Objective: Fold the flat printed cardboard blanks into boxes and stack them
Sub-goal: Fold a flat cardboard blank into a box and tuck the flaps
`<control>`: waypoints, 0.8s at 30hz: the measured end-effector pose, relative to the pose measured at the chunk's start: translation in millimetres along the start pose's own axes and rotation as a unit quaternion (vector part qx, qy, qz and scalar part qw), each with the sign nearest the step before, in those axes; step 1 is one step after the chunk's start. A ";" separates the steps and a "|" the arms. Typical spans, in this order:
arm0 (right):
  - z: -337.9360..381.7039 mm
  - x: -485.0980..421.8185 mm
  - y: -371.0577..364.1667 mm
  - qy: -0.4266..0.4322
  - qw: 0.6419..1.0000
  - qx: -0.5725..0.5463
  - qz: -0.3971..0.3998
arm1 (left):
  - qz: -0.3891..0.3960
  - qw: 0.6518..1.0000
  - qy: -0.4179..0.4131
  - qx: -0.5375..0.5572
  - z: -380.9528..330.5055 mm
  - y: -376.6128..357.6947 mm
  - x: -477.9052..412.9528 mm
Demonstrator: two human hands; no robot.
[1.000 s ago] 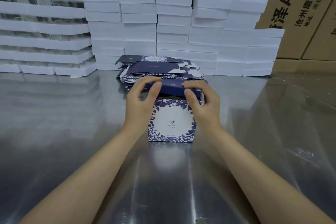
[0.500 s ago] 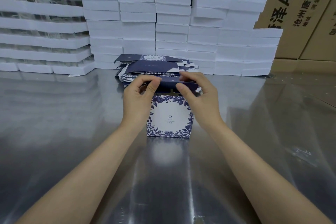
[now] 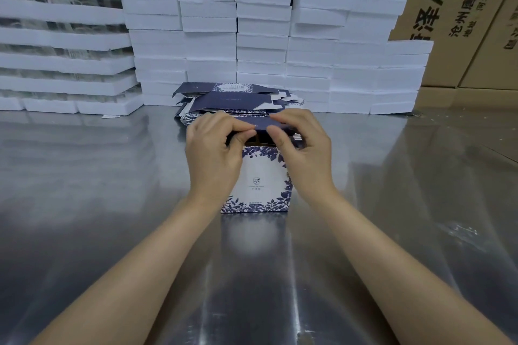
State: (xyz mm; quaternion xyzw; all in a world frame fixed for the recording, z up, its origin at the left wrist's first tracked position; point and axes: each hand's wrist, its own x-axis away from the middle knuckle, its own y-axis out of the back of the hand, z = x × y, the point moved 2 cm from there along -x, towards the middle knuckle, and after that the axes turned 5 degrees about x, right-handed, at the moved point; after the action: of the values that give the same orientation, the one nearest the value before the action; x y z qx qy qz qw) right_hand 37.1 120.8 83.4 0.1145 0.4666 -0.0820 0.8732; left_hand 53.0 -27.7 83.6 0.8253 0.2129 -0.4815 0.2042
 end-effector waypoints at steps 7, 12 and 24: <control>-1.4 -11.7 6.4 -0.069 0.989 -0.100 -0.088 | -0.005 0.967 0.149 0.206 5.8 2.1 -3.3; -13.1 -6.9 15.4 -0.059 0.991 -0.044 -0.110 | 0.083 0.967 0.167 0.176 22.8 -5.0 5.6; -33.5 1.6 18.7 0.053 0.989 0.096 0.099 | -0.060 0.970 0.207 0.110 47.0 4.6 6.6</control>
State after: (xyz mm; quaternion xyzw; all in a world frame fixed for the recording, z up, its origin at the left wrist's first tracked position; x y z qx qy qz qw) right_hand 16.0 147.9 66.4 0.2476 0.4887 -0.0338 0.8359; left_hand 25.2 -56.0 57.1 0.9100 0.2455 -0.3323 0.0347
